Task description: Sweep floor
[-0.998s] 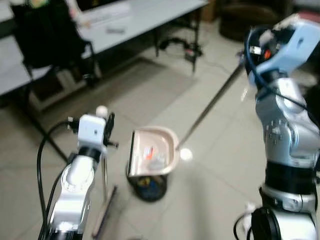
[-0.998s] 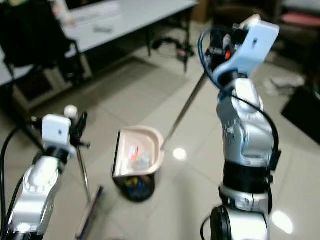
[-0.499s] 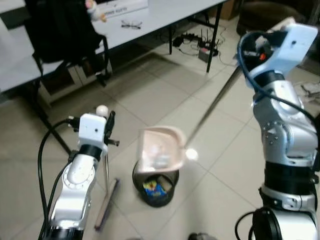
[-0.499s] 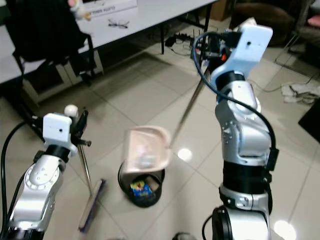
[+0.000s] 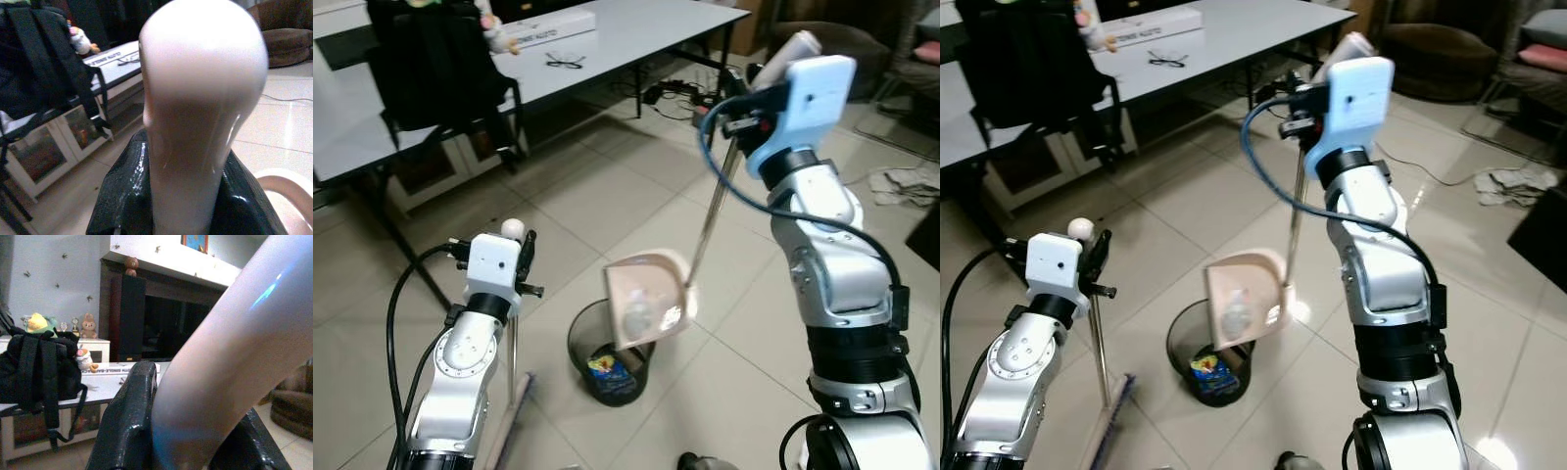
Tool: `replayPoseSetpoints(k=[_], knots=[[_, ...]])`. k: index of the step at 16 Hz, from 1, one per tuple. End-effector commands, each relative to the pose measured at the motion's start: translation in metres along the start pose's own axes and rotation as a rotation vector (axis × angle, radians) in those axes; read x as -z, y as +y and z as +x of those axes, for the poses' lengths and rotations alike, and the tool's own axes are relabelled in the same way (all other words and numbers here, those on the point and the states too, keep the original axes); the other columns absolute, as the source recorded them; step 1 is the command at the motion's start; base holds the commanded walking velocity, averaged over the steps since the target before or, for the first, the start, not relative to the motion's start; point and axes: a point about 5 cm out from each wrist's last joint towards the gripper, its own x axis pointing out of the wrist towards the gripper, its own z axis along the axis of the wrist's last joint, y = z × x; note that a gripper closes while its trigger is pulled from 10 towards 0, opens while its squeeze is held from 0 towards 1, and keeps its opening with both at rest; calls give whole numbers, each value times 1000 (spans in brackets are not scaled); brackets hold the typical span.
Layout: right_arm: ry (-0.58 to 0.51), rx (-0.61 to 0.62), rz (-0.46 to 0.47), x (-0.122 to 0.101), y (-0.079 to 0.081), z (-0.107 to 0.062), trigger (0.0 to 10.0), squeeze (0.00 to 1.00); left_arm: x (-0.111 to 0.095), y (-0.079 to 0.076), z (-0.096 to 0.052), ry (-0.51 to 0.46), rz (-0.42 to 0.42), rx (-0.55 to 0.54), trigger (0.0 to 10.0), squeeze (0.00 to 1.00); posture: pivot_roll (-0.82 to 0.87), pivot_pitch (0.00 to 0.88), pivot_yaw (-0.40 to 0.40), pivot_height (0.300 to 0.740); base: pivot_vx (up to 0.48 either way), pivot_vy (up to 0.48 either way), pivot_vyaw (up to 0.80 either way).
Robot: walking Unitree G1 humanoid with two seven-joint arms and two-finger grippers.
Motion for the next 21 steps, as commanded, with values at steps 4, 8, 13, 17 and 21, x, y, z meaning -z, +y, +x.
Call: replayPoseSetpoints(k=[4,8,13,17,21], knots=[[-49,-191,-34,7,40,-13,10000,0,-2,-1,2,-10,23,19,10000,0,-38,44,75,740,0,0,0],[-138,-362,-109,7,77,-28,10000,0,-1,-3,1,-7,27,24,10000,0,-39,46,73,740,0,0,0],[-232,-513,-130,0,101,-39,10000,0,-1,-4,1,-8,30,24,10000,0,-40,41,69,740,0,0,0],[-244,-665,-196,0,112,-46,10000,0,-1,-4,2,-10,30,26,10000,0,-45,31,69,740,0,0,0],[-260,-693,-244,-1,113,-47,10000,0,-1,-6,3,-11,26,30,10000,0,-49,26,69,740,0,0,0]])
